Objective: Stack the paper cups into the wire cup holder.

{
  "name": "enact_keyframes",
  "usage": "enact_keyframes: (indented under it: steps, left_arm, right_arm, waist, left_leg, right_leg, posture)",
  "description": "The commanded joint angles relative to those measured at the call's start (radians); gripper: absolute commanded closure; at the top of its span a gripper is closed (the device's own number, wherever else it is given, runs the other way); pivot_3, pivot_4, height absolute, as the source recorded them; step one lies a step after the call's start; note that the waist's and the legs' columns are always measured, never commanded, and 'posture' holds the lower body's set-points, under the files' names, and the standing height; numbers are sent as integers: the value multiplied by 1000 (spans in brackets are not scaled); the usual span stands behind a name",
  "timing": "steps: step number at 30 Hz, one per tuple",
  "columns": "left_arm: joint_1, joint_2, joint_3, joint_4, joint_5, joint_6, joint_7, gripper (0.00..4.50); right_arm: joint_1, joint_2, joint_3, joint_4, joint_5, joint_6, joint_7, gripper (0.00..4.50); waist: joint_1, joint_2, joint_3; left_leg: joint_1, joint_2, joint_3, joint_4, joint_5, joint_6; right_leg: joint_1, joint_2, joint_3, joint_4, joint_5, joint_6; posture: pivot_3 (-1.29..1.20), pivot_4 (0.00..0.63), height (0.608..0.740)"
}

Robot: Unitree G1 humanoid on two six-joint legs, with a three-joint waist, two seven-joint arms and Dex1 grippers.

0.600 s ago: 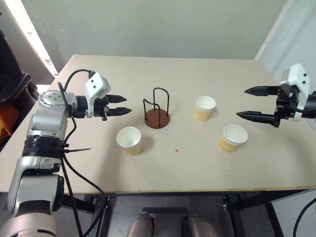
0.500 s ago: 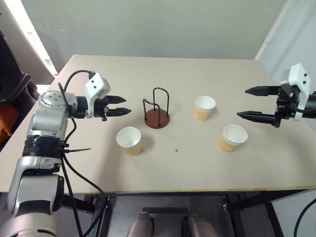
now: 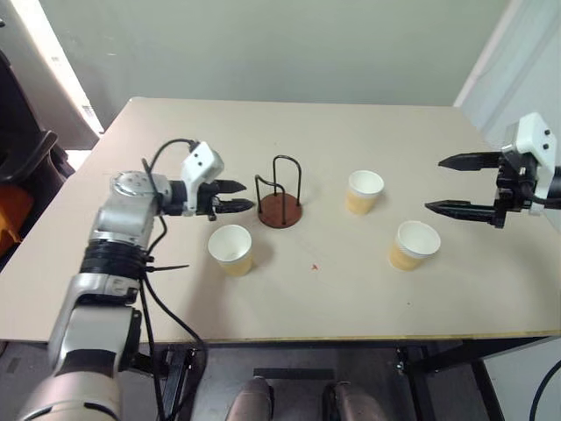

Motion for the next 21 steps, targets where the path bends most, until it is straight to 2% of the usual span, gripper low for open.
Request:
enact_keyframes:
  steps: [1, 11, 18, 21]
  left_arm:
    - [-85, -27, 11, 79, 25, -40, 43, 1953]
    - [-189, -98, -1, 277, 88, -135, 84, 1953]
    - [-249, -164, 19, 416, 138, -252, 234, 1953]
    - [-275, -173, 36, 470, 135, -258, 257, 2599]
  right_arm:
    - [20, -35, -64, -70, 19, 18, -11, 0]
    - [97, -56, -128, -120, 27, 43, -38, 0]
    - [138, -55, -161, -156, 34, 58, -55, 0]
    - [164, -56, -174, -171, 30, 63, -60, 0]
  waist:
    - [1, 0, 0]
    - [3, 0, 0]
    - [7, 0, 0]
    - [7, 0, 0]
  left_leg:
    - [0, 0, 0, 0, 0, 0]
    - [-2, -1, 1, 4, -1, 1]
    - [-7, -2, 1, 15, -3, 7]
    - [-8, -3, 3, 17, -4, 8]
  right_leg:
    - [0, 0, 0, 0, 0, 0]
    - [0, 0, 1, -1, 0, 5]
    - [1, 0, 2, -1, 0, 10]
    - [1, 0, 3, -2, 1, 13]
  posture:
    - [0, 150, 740]
    - [0, 150, 740]
    - [0, 150, 740]
    - [0, 150, 740]
